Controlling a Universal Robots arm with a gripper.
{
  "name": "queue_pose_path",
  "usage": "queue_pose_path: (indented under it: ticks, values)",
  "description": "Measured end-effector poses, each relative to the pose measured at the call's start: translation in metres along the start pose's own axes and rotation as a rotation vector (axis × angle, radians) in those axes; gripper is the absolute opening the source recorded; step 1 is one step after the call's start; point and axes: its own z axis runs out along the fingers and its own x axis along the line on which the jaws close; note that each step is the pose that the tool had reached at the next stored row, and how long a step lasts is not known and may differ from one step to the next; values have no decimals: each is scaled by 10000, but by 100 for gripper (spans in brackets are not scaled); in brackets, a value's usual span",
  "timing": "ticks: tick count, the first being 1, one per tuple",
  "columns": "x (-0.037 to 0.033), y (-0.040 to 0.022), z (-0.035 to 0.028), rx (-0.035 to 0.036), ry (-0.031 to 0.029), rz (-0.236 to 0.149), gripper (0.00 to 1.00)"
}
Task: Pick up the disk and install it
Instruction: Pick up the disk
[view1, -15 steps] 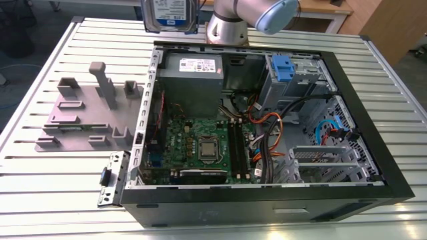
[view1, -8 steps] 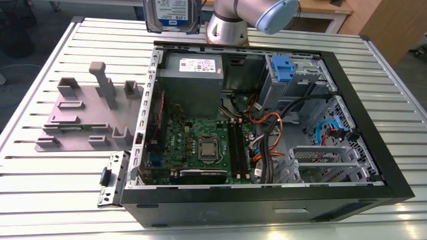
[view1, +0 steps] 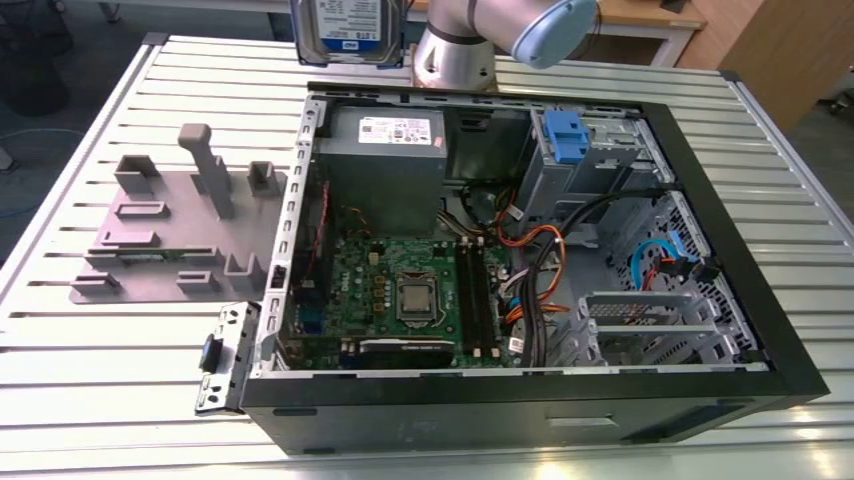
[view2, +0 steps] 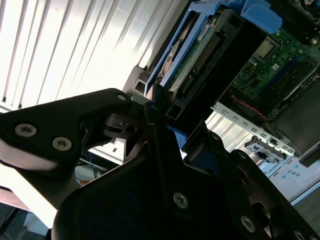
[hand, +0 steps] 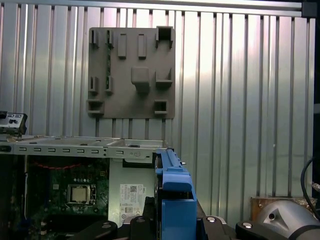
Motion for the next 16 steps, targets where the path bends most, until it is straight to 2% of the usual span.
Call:
queue_pose_path:
  ticks: [16]
  values:
    - [1, -84, 0, 0, 0, 0, 36]
